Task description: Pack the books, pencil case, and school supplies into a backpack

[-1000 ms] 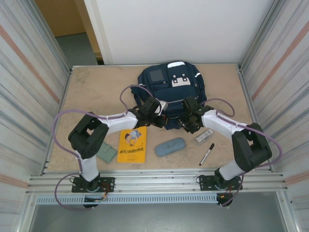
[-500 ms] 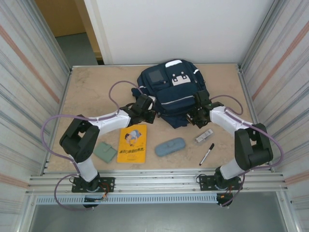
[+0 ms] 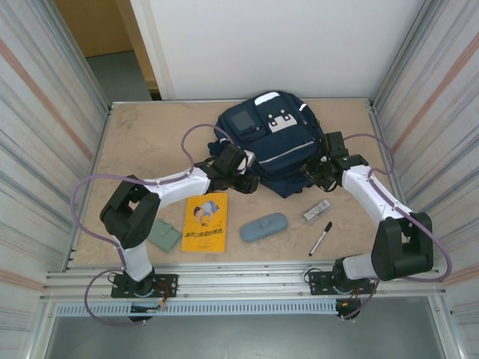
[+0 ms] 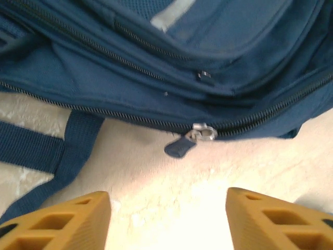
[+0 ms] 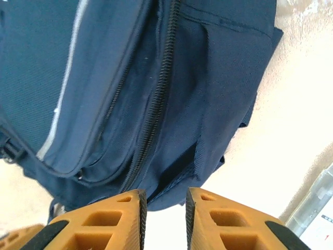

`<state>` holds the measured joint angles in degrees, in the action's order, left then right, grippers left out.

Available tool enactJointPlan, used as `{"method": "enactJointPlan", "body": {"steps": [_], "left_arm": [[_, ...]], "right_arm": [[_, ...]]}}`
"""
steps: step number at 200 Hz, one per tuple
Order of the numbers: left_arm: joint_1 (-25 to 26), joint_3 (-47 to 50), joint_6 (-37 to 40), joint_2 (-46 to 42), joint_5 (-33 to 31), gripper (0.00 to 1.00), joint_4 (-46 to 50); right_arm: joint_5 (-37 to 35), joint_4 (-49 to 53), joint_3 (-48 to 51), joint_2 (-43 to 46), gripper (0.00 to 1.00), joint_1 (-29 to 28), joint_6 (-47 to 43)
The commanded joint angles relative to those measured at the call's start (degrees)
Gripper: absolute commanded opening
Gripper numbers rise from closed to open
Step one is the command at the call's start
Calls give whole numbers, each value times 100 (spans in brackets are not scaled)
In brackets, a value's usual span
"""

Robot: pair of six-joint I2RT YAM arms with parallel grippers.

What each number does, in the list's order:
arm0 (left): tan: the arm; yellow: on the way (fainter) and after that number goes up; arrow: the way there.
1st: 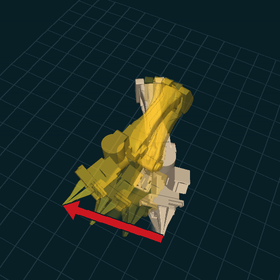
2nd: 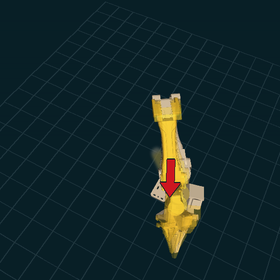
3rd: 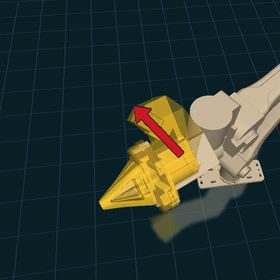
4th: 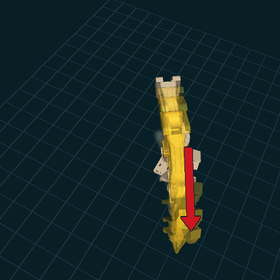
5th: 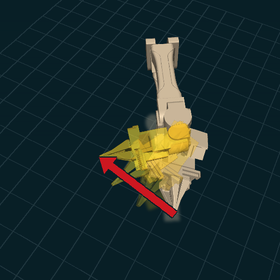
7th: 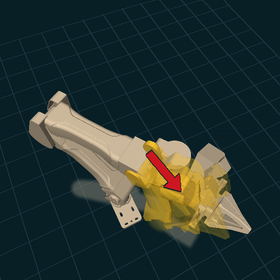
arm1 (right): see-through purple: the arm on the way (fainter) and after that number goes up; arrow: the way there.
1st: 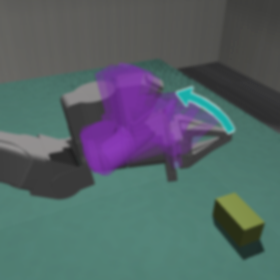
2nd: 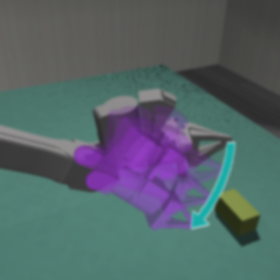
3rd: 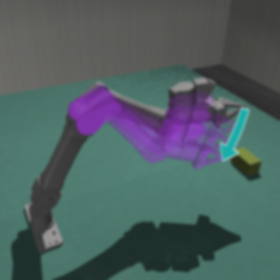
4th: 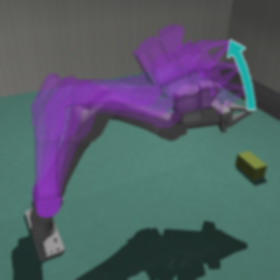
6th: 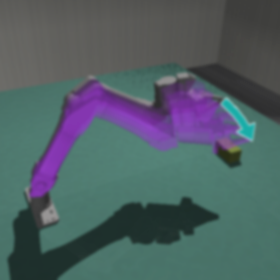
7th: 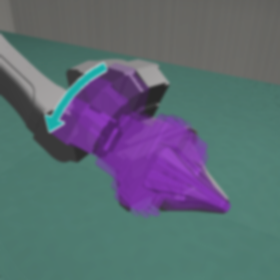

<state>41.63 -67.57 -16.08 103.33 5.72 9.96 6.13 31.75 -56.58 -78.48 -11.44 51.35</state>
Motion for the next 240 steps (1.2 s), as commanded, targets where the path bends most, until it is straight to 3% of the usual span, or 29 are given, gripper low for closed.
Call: {"method": "enactJointPlan", "body": {"steps": [1, 56, 126, 177, 186, 200, 208, 240], "left_arm": [[-190, -38, -106, 250, 784, 63, -340], [-183, -492, -133, 957, 1202, 58, -482], [-190, -558, 136, 1302, 1451, 56, -1368], [-186, -477, 541, 1277, 1328, 37, -1639], [-190, -433, 536, 1265, 1396, 29, -1750], [-190, -467, 527, 1236, 1491, 7, -1698], [-190, -438, 543, 1196, 1522, 0, -1702], [-190, -230, 545, 926, 1583, 0, -1805]], "right_arm": [[167, 220, 122, 237, 26, 80, -227], [401, 107, 190, 473, 27, 98, -174], [430, 47, 323, 597, 27, 54, -150], [355, 121, 386, 667, 27, -5, -161], [338, 109, 430, 711, 27, -7, -119], [327, -20, 562, 765, 27, -24, -81], [326, -71, 586, 743, 27, -33, -75], [626, 107, 533, 520, 27, -224, 141]]}}
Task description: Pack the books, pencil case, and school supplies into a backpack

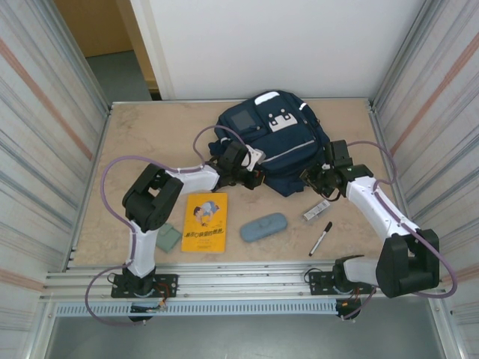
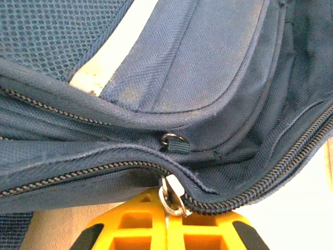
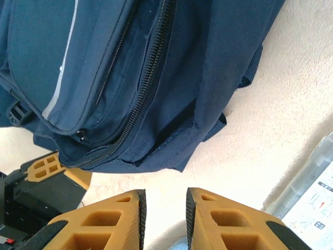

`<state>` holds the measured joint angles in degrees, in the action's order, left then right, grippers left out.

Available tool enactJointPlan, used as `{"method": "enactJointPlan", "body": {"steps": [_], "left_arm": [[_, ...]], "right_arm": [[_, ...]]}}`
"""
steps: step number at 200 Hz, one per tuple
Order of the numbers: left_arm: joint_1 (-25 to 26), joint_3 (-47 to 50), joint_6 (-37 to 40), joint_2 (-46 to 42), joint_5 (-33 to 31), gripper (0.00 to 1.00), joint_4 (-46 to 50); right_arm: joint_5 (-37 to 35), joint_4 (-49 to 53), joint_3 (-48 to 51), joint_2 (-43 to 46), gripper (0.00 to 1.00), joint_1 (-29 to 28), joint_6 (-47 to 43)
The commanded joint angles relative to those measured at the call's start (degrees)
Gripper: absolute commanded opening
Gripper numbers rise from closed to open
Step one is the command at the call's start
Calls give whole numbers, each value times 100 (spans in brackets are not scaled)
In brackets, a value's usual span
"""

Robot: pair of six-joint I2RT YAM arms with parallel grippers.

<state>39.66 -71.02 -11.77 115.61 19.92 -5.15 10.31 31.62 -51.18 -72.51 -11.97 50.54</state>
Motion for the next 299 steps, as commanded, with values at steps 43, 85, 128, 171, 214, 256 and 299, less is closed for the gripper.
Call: {"method": "enactJointPlan", "body": {"steps": [43, 85, 128, 171, 214, 256, 299], "left_arm": [[18, 335, 0, -530, 476, 0, -422], [188, 351, 163, -515, 418, 0, -384], [270, 462, 96, -497, 445, 0, -572], [158, 419, -169, -622, 692, 0, -395], [-655, 949, -353, -1139, 757, 0, -262], [-1019, 935, -354, -1113, 486, 0, 186], [-568, 935, -122, -975, 1484, 22, -553]], "right_arm": [[-314, 511, -287, -148, 55, -948, 1184], [-613, 502, -511, -579, 73, -1119, 2365], [-377, 92, -968, -1540, 79, -1063, 2625], [124, -787, -978, -2218, 46, -843, 2553], [231, -538, -827, -1883, 0, -217, 1719], [465, 173, -1039, -1531, 0, 0, 687], [1298, 96, -1159, -1587, 0, 23, 610]]}}
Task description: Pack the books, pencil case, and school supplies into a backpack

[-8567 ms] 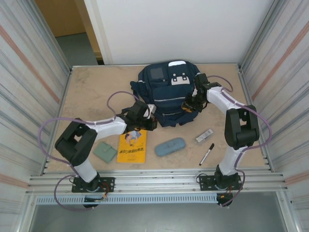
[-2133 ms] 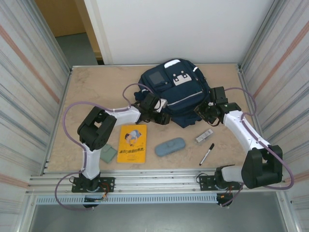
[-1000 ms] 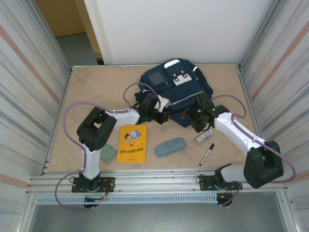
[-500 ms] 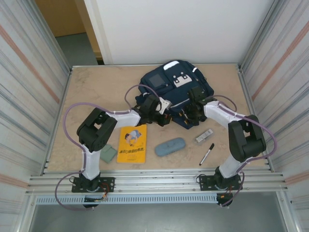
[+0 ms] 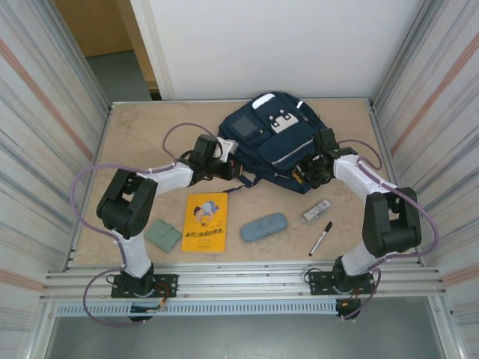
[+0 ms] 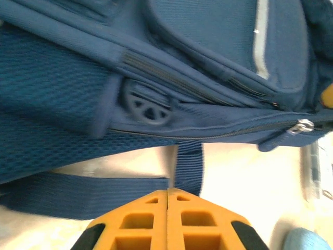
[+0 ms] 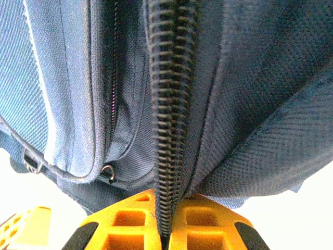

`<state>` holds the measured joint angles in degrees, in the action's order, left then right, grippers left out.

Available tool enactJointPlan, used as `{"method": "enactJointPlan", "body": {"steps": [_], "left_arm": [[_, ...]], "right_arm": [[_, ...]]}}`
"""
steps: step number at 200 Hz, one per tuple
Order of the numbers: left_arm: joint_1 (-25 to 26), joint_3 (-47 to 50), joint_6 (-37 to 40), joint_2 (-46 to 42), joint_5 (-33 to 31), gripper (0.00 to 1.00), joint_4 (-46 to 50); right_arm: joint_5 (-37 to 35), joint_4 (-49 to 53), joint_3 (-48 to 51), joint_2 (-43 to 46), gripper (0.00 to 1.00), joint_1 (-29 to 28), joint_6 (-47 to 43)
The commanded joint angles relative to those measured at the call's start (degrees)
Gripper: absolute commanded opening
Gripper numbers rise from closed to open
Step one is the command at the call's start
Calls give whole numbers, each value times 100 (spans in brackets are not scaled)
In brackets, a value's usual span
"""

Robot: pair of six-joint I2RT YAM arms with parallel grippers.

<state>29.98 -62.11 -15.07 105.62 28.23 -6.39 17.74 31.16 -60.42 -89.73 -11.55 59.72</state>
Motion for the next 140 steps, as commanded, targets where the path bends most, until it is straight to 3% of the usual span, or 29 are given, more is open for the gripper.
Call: {"method": "enactJointPlan", "body": {"steps": [1, 13, 28, 58, 101, 120, 140], "left_arm": [[433, 47, 229, 17, 651, 23, -444], [747, 33, 405, 19, 564, 36, -586], [1047, -183, 483, 173, 285, 43, -505], [1447, -705, 588, 567, -569, 45, -26], [1712, -823, 357, 555, -2356, 45, 125], [1713, -569, 300, 310, -2609, 46, -92], [1700, -306, 312, -5, -2734, 56, -135]], "right_arm": [[560, 144, -238, 129, 0, -16, -310], [637, 200, -347, 63, 0, -11, -377], [775, 235, -404, 56, 0, -16, -417], [850, 334, -436, 93, 0, -40, -504], [848, 386, -229, 217, 0, -206, -547], [905, 426, -233, 227, 0, -234, -576], [877, 439, -262, 261, 0, -251, -605]]}}
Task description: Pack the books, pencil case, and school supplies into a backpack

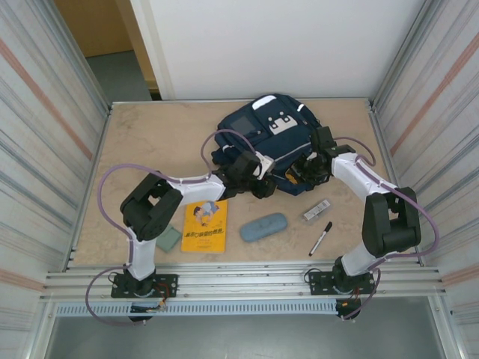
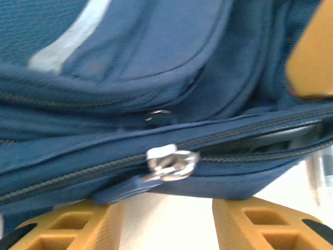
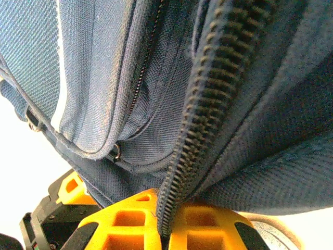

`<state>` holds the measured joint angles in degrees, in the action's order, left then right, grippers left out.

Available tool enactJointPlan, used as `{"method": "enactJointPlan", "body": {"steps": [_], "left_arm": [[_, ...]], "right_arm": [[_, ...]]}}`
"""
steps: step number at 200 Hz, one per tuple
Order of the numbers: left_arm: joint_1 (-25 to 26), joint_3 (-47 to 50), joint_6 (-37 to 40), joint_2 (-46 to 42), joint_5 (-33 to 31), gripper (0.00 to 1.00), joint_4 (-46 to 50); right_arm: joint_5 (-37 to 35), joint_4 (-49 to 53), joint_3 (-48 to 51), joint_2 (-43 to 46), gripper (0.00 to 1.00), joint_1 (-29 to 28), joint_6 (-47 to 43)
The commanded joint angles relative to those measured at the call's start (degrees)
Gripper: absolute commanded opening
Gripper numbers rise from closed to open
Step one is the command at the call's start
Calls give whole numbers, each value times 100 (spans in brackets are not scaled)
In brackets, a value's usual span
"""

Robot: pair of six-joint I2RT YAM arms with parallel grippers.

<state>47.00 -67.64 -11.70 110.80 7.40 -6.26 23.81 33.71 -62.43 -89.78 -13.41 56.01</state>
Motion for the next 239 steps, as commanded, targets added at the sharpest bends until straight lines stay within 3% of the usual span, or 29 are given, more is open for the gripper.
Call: {"method": "enactJointPlan", "body": {"steps": [1, 62, 94, 160, 239], "left_arm": [[-5, 249, -20, -532, -652, 56, -148], [-41, -116, 202, -503, -603, 59, 277], [-62, -531, 336, -112, -231, 51, 474], [-75, -119, 164, -262, -45, 0, -48], [-624, 147, 241, -611, -132, 0, 380]], "right_arm": [[271, 186, -64, 262, 0, -65, -237], [570, 276, -326, -44, 0, -241, -428], [821, 317, -393, -179, 0, -250, -480], [724, 607, -480, -132, 0, -183, -755], [688, 670, -321, -5, 0, -52, -867]]}}
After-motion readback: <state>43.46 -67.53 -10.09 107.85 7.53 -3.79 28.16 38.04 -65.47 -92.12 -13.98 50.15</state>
